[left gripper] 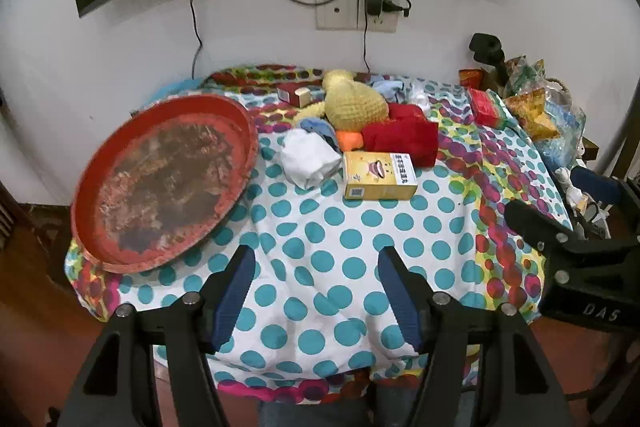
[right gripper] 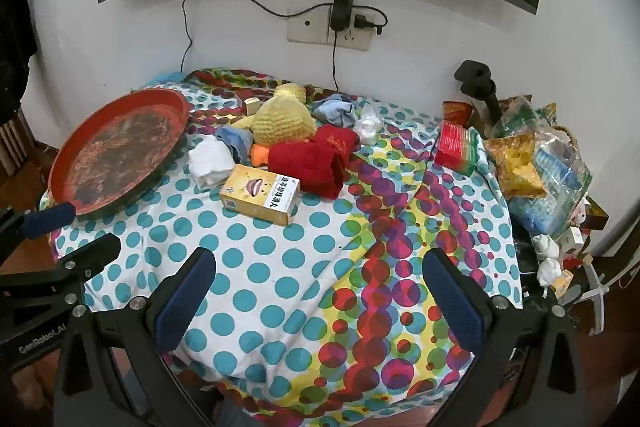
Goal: Organize objects
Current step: 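Reach the right gripper to the yellow medicine box and grasp it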
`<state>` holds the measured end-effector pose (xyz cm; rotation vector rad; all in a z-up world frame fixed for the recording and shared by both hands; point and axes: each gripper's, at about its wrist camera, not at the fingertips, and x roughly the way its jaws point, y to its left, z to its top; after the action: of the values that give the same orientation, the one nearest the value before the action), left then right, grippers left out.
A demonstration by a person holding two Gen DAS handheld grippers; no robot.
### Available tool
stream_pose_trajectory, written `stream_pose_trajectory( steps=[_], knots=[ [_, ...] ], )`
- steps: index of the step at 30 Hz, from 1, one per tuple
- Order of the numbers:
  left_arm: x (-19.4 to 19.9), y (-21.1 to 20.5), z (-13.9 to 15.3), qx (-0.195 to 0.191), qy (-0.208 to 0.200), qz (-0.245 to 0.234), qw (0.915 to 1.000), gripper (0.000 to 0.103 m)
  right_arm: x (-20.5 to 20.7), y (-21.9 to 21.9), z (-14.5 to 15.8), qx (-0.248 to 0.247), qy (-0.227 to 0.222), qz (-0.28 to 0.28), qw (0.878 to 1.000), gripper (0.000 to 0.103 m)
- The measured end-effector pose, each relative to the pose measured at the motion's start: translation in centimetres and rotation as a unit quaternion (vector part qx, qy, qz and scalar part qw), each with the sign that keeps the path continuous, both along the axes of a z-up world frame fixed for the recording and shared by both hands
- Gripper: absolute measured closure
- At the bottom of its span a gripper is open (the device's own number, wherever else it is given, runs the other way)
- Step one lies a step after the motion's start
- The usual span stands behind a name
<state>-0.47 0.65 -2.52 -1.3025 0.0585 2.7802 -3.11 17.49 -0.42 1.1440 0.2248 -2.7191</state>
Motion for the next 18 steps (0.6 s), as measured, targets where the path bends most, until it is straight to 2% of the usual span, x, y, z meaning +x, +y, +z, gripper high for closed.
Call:
stream_pose_trajectory(
  steps=[11,14,18],
  knots=[
    [-2.6,-0.8,-3.4,0.028,-0.023,-0.013,0.9993,0.037,-3.4,1.4,-2.6,-0.023,-0.016,0.019,0.999,0.0],
    [-3.4,-0.9,-4.2,0.034,-0.027,-0.018,0.9989,0.037,-4.4,1.0,-3.6,-0.038,-0.019,0.06,0.997,0.0],
    [-4.3,-0.9,-5.1,0.017,-0.021,-0.023,0.9994,0.037,-6.3,-0.7,-5.6,-0.033,-0.037,0.158,0.986,0.001]
  ],
)
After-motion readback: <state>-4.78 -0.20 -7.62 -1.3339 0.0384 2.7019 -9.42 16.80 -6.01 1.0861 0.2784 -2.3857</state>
